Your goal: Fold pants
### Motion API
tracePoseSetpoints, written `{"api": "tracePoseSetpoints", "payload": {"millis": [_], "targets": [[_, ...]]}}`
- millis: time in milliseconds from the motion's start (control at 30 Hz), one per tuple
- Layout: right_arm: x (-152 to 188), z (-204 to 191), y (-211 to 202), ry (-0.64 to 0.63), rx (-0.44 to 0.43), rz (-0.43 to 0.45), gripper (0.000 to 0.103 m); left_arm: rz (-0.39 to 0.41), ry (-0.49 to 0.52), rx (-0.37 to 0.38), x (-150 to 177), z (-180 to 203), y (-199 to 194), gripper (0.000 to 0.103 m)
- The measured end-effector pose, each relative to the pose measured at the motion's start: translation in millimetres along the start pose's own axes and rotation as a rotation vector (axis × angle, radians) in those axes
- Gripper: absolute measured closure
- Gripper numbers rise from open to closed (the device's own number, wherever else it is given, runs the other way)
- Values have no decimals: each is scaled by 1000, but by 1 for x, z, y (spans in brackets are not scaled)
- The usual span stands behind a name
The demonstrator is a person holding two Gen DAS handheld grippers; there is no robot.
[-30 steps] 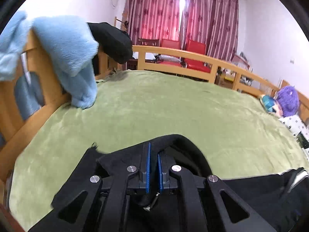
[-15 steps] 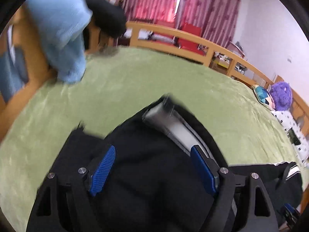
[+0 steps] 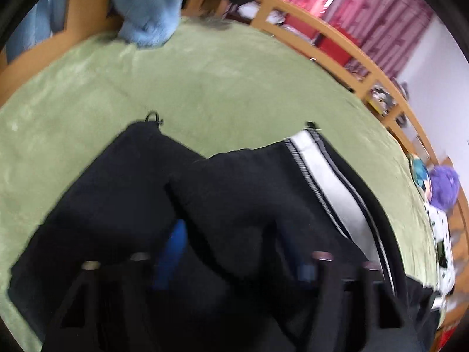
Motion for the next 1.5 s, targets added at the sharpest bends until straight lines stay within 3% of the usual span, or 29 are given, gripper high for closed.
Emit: {"api": "tracePoseSetpoints", "payload": {"millis": [33, 133, 233, 333, 467, 700, 767, 833, 900, 1100, 1233, 1367, 1500], "targets": [[-1, 2, 2, 1, 4, -2, 45, -9, -34, 32, -1, -1, 4, 91], [-2, 3, 5, 5, 17, -5, 45, 74, -63, 119, -10, 2, -19, 95], [-4, 9, 8, 23, 31, -6, 45, 201, 13, 66, -22, 2, -75, 95], [-4, 12, 8, 59, 13, -13, 45, 255, 38, 17, -19, -16, -114, 95], [-5, 11, 2, 56, 16, 10, 45, 235, -15, -9, 0, -55, -140, 96], [-3, 1, -6, 15, 6, 36, 45, 130, -104, -84, 47, -97, -118, 96], [-2, 0, -9, 6, 0, 42, 45, 104, -121, -91, 55, -101, -115, 93], [-2, 1, -10, 5, -7, 44, 45, 87, -135, -118, 63, -103, -117, 70], [0, 2, -10, 2, -20, 41, 45, 99, -142, -94, 68, -101, -123, 61], [12, 5, -10, -51, -47, 17, 43, 75, -63, -34, 81, -75, -126, 54], [21, 12, -11, -78, -49, 2, 43, 133, -140, -133, 75, -103, -132, 53], [24, 29, -19, -34, -62, 14, 43, 101, -244, -86, 68, -125, -112, 52], [24, 47, -21, 34, -49, 3, 43, 124, -225, -108, 56, -123, -97, 51]]}}
Point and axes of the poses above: each gripper's, at about its wrist camera, not at the fingertips, and y roughly the way its jaws point, z to its right, x to its underside, the point moved 9 cm from there along y, roughly the way its jaws point, and after that the axes turned 7 degrees about x, right-handed, at the moved point
